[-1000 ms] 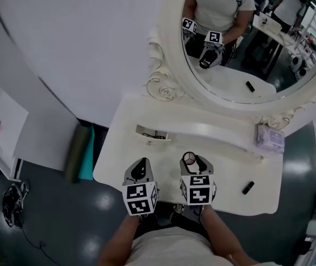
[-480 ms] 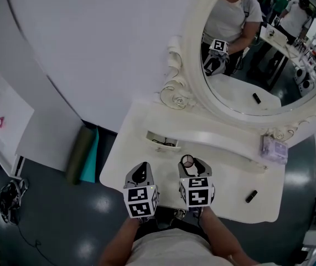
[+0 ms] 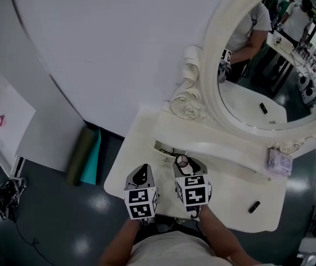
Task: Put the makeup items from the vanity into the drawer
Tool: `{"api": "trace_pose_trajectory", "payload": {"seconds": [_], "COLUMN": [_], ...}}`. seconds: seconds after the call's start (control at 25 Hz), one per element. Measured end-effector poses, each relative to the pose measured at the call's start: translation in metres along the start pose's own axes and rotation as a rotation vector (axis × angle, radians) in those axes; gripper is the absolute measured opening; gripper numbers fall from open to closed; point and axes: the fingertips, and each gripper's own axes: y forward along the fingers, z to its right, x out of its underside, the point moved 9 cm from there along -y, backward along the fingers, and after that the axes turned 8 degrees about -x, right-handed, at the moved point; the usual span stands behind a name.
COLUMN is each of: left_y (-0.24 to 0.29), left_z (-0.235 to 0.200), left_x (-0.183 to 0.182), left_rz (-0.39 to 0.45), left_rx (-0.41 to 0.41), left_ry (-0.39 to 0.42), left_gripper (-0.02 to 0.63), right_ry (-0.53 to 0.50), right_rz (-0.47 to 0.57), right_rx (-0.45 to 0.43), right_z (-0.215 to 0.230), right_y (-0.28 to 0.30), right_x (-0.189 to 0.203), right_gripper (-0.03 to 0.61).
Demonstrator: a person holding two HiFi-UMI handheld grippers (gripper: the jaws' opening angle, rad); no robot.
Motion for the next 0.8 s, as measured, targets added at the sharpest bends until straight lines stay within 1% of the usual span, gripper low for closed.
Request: {"api": "trace_pose_trajectory", "payload": {"seconds": [0.2,0.48,0.68,0.8], "left_y": [0.015,0.034,0.046,0.050], "left_z": [-0.017,-0.028,-0.031,-0.033], "left_x": [-0.001,0.000,0.000,0.000], "left_rz": [-0.027,-0.066,-0.082,-0.093], "left_rx": [-0.027,-0.036,-0.028,-0.024], "left_ry": [-0.025,-0.044,-0.053,-0.057], "left_gripper": [0.008,0.008,0.008,0.008], "right_ry": [0.030,0.045,0.059,0.072], "right_rz": [-0.046,-0.123,-0.176,-0.191], "right_rx": [-0.059,-0.112,-0.132,-0.136], "right_z": [-0.007,-0.012,-0.013,-0.012], "right_y": [0.031,0.061,0.075,0.079], "right_x": [-0.014,-0.020,-0.022,-0.024], "right_gripper": [0.221,0.221,0.221,0.221]}}
